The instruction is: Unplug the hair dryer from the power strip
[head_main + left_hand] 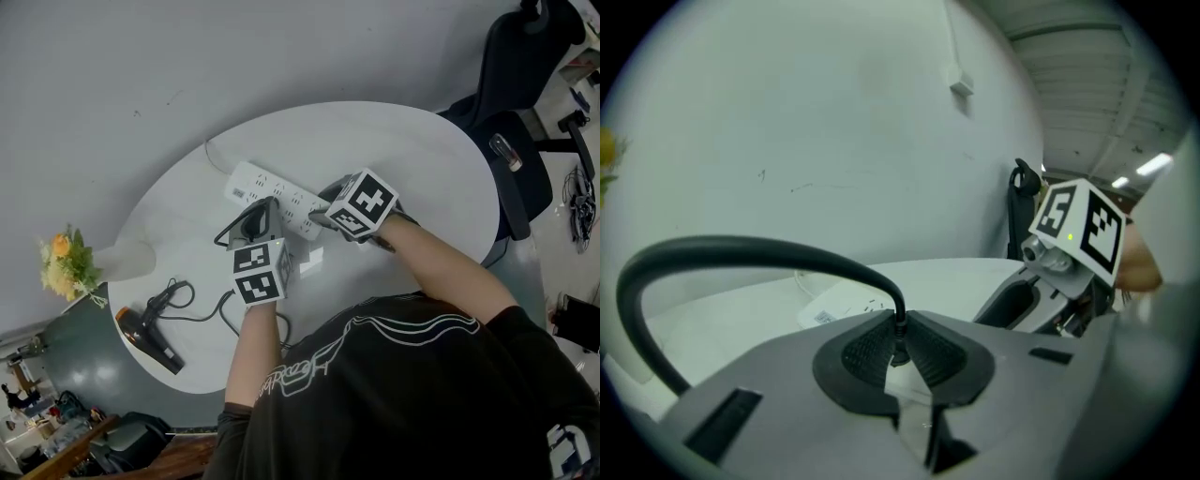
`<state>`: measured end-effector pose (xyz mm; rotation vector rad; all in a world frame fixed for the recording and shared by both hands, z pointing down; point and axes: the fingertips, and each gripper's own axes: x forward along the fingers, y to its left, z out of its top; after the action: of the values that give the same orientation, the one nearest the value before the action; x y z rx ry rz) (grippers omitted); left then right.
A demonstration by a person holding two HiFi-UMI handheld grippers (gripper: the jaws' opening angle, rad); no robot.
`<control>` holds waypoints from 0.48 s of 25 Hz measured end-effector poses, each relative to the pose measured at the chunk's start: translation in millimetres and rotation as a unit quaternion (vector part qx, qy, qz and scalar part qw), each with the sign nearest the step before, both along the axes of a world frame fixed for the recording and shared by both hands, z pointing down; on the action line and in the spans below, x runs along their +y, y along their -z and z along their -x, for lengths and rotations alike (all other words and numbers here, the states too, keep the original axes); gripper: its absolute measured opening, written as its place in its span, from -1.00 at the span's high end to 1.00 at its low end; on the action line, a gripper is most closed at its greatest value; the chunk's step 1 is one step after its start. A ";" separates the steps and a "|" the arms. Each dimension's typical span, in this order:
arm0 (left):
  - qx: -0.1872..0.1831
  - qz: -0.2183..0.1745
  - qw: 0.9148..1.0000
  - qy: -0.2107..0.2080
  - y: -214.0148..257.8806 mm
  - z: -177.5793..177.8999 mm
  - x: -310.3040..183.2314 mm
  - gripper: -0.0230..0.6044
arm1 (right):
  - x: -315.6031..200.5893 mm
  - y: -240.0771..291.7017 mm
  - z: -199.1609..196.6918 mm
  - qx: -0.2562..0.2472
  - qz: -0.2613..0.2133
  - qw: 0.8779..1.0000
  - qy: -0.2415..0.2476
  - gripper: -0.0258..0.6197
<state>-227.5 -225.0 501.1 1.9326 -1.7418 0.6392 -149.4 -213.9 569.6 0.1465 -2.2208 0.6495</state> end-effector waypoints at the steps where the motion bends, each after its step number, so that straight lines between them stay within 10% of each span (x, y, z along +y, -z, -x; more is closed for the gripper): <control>1: 0.025 0.004 1.000 0.010 -1.8 2.5 -0.2 0.81 | -0.9 1.0 -0.4 0.002 -0.006 1.000 -0.002 0.37; 6: 0.096 0.018 0.994 0.049 -12.2 13.5 1.0 0.80 | -3.1 2.7 2.4 0.010 -0.028 1.000 -0.003 0.37; 12: -0.064 -0.003 0.998 -0.025 -4.4 0.6 2.3 0.80 | -3.5 2.8 2.6 0.014 -0.026 1.000 0.000 0.37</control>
<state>-228.1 -222.7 505.6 1.9841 -1.7779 0.7908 -152.1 -217.4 566.8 0.1811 -2.2115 0.5869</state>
